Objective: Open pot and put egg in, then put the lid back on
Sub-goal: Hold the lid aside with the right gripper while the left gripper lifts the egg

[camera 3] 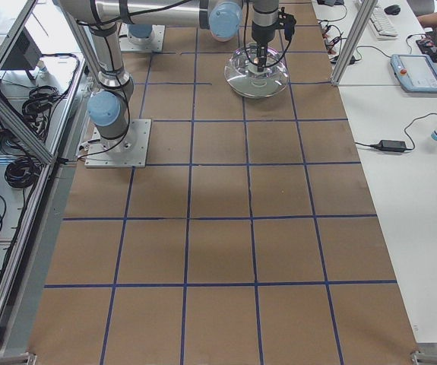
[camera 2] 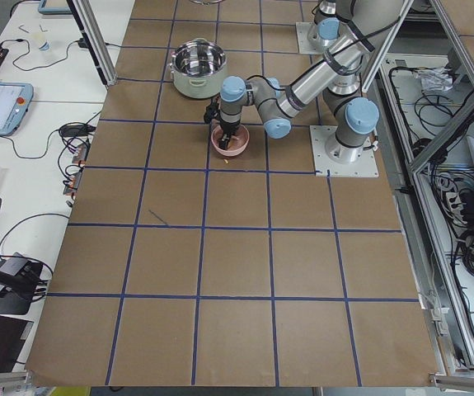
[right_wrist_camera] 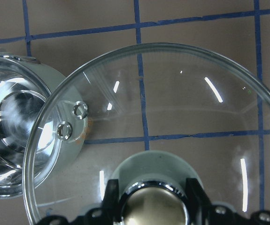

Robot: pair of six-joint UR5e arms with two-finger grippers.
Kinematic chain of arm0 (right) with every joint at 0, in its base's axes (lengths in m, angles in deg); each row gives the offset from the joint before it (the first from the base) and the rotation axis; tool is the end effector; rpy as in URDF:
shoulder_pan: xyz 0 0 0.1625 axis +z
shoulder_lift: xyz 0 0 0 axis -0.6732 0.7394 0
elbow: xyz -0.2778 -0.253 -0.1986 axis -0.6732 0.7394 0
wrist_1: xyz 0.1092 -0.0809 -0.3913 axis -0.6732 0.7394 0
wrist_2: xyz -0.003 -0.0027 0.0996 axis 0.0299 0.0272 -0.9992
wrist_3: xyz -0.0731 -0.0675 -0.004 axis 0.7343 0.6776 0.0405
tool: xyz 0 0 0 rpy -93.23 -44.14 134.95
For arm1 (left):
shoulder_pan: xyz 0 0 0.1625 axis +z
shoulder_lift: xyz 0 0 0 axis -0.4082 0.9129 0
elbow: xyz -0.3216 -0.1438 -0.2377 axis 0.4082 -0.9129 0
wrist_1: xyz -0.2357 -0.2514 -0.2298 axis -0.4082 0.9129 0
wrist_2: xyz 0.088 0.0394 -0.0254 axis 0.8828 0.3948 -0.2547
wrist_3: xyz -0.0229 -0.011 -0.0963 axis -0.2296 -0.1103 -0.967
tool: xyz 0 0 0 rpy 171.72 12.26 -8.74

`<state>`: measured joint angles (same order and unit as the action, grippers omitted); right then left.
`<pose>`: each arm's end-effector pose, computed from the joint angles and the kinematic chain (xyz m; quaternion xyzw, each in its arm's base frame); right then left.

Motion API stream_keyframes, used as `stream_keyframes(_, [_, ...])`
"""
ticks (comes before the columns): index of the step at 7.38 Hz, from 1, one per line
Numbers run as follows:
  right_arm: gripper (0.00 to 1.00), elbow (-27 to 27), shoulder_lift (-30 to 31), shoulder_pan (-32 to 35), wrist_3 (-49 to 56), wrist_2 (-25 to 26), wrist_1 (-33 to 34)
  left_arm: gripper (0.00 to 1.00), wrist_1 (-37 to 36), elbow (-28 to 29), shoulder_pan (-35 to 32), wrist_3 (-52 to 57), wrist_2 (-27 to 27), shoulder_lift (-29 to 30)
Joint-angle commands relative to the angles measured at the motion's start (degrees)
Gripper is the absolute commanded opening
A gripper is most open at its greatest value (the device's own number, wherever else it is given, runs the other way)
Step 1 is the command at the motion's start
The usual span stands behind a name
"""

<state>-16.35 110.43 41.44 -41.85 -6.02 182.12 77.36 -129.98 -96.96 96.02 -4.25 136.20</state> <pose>0.0835 -0.5657 0.4936 0.0320 0.9974 -0.0379 0.0531 -0.0046 -0.4648 0.1799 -0.1816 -0.9824 0.0319 0.0291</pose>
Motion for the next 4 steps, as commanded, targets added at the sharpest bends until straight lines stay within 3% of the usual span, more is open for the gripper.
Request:
stream_keyframes(1, [0.41, -1.06, 0.13, 0.09, 0.29, -0.36, -0.03, 0.56, -0.01, 0.08, 0.0, -0.05, 0.17, 0.03])
stream_keyframes(3, [0.41, -2.12, 0.66, 0.35, 0.12, -0.45, 0.84, 0.31, -0.01, 0.08, -0.26, -0.4, 0.26, -0.06])
stream_keyframes(4, [0.42, -2.13, 0.75, 0.27, 0.2, -0.45, 0.76, 0.24, -0.01, 0.16, -0.35, -0.4, 0.26, -0.15])
